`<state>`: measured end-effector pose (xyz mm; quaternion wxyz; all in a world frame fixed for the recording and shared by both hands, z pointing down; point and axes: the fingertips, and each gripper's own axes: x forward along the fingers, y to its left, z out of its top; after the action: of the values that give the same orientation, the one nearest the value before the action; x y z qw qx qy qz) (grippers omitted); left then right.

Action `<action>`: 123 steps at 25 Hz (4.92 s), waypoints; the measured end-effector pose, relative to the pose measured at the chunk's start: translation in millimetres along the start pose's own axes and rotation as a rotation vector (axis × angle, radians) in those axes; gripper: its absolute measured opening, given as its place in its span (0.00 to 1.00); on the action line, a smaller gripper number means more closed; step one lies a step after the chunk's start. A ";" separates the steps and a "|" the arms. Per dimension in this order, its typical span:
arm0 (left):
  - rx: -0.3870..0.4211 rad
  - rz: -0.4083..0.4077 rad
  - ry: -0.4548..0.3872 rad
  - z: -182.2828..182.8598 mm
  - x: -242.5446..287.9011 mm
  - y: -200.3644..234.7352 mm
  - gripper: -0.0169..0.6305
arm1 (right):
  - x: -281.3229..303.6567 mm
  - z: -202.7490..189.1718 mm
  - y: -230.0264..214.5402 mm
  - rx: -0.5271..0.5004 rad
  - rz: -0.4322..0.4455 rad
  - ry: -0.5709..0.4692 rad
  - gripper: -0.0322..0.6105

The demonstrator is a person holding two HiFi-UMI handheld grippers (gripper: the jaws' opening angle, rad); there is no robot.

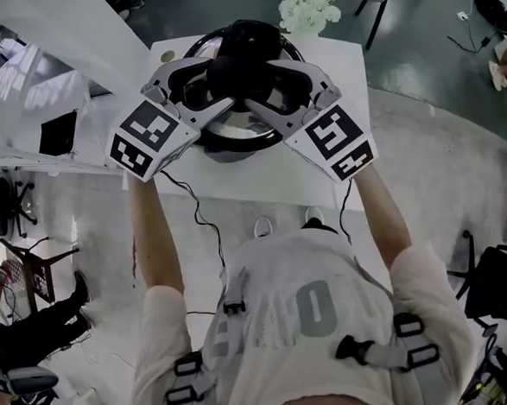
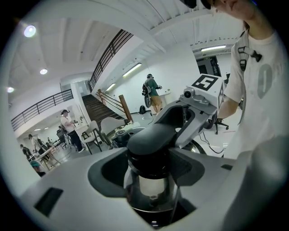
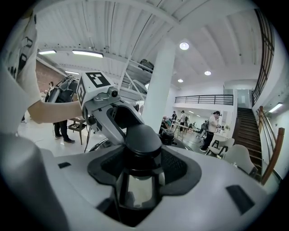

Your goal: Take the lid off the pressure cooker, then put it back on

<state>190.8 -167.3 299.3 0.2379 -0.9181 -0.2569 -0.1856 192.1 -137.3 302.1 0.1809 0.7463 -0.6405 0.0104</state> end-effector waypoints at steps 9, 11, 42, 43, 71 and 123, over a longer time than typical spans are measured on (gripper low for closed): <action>-0.034 -0.061 0.012 -35.9 5.2 23.1 0.44 | 40.1 -13.3 1.9 0.069 0.012 0.060 0.43; -0.043 -0.068 0.016 -46.5 7.3 34.4 0.44 | 54.6 -17.0 0.0 0.083 0.015 0.074 0.43; -0.140 -0.160 -0.016 -119.1 18.0 62.3 0.45 | 123.3 -51.7 10.8 0.144 0.062 0.173 0.44; -0.146 -0.171 -0.014 -120.0 18.7 62.3 0.45 | 120.5 -51.7 10.7 0.132 0.051 0.180 0.44; -0.166 -0.222 -0.024 -104.3 17.9 46.3 0.52 | 90.6 -50.2 -2.1 0.155 0.001 0.165 0.43; -0.371 0.903 -0.425 -39.3 -156.7 83.4 0.05 | 63.1 67.2 -18.9 0.216 -0.249 -0.273 0.06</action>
<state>103.7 -311.3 230.4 0.0703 -0.9813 0.1588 0.0830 207.1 -214.4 250.1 0.0112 0.8292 -0.5571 -0.0445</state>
